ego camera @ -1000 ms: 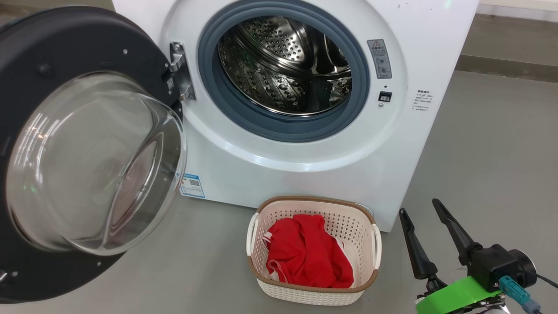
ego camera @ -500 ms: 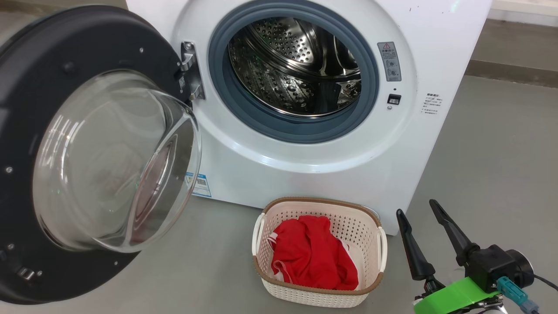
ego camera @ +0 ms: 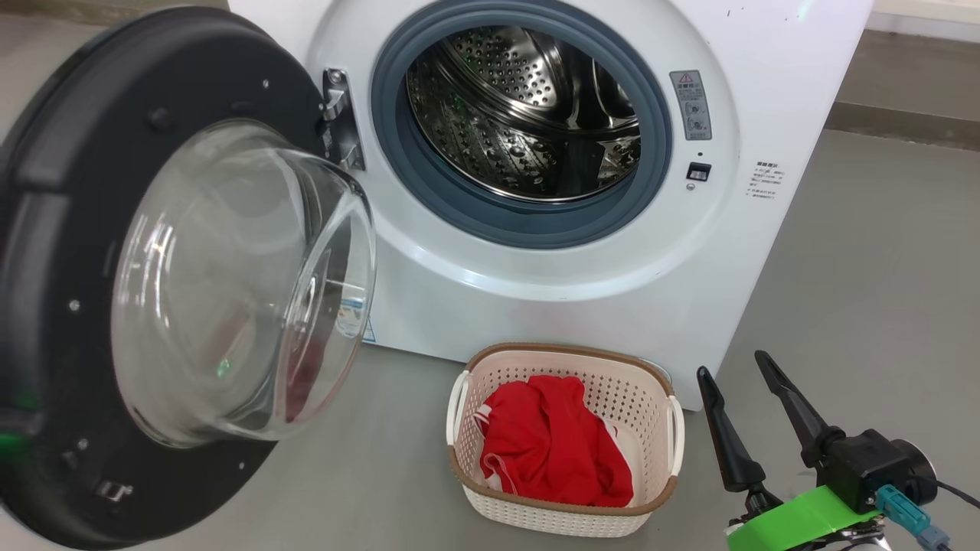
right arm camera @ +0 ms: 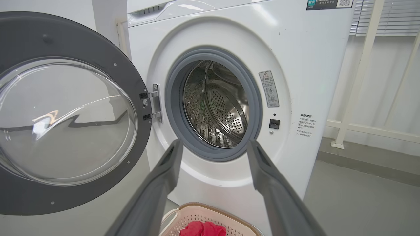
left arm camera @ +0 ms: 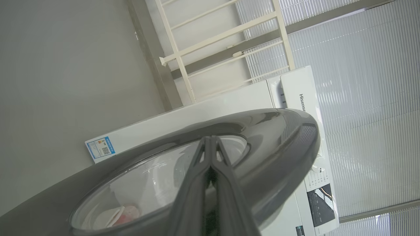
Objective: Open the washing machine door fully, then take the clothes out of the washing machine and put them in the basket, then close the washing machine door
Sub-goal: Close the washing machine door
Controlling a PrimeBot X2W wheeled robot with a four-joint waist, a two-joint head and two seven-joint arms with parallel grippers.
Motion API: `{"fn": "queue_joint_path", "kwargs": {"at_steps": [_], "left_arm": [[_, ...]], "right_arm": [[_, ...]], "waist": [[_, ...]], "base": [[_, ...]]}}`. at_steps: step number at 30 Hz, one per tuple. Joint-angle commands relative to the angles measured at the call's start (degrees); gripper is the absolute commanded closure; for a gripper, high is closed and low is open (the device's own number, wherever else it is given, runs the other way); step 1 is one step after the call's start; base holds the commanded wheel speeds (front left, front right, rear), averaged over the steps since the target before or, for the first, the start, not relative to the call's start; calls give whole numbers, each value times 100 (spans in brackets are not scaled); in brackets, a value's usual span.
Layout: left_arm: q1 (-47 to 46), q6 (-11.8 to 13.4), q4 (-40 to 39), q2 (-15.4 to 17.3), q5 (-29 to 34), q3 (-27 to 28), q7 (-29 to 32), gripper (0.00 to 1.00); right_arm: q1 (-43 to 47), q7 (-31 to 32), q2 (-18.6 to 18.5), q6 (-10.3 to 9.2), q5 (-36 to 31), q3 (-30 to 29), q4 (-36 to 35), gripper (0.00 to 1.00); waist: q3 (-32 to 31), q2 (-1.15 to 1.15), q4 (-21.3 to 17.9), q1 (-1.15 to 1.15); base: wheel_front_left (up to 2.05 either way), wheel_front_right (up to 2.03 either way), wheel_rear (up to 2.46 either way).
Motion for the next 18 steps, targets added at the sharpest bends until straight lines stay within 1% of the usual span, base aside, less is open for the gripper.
{"fn": "queue_joint_path", "kwargs": {"at_steps": [1, 7, 8, 13, 18], "left_arm": [[85, 37, -327, -29, -150, 5, 190, 100], [233, 297, -1029, -320, -390, -60, 452, 100], [305, 392, -1255, -376, -457, -145, 533, 100], [518, 573, -1734, -427, -710, -408, 724, 100], [869, 804, -2106, -432, -1194, -935, 672, 100]], "right_arm": [[-94, -37, -46, 28, 60, 142, -129, 0], [-112, -37, -46, 28, 74, 139, -117, 0], [-119, -37, -46, 28, 73, 133, -117, 0], [-139, -37, -46, 28, 70, 112, -125, 0], [-147, -37, -46, 28, 76, 97, -131, 0]], "waist": [[6, 0, 2, 0], [41, 0, -20, 0], [53, 0, -35, 0], [97, 0, -81, 0], [139, 0, -130, 0]], "base": [[0, 0, 0], [0, 0, 0], [0, 0, 0], [0, 0, 0], [0, 0, 0]]}}
